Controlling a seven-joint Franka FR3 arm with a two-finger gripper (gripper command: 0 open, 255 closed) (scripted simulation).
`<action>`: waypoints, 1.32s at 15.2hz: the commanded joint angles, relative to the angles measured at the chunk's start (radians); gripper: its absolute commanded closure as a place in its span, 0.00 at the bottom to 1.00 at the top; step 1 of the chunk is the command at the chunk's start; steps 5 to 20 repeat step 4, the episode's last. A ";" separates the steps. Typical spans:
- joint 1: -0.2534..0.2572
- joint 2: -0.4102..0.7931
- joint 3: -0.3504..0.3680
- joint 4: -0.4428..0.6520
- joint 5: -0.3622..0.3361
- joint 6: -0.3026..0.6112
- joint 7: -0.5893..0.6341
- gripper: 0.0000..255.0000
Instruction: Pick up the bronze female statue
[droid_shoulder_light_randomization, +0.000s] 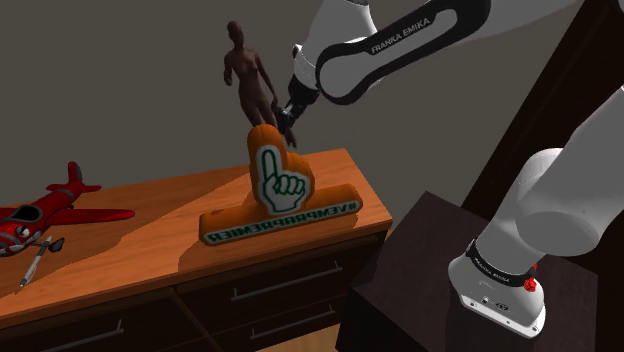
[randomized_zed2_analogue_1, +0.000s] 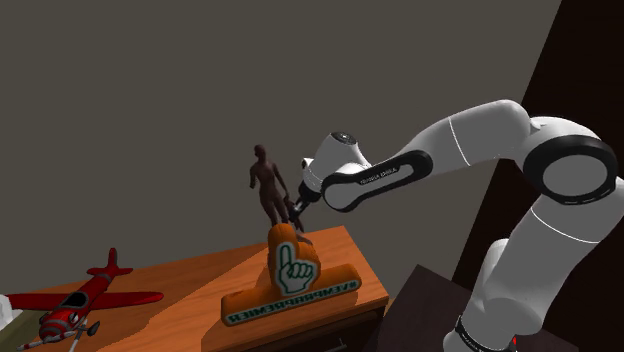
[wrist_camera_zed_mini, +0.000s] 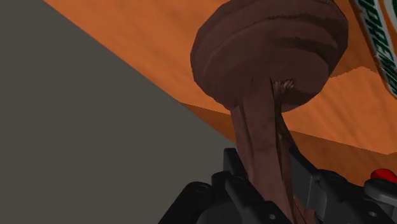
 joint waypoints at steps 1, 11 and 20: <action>-0.001 -0.010 -0.001 0.019 -0.001 -0.025 0.001 1.00; -0.001 -0.017 -0.001 0.028 -0.001 -0.041 0.002 1.00; -0.001 -0.017 -0.001 0.028 -0.001 -0.041 0.002 1.00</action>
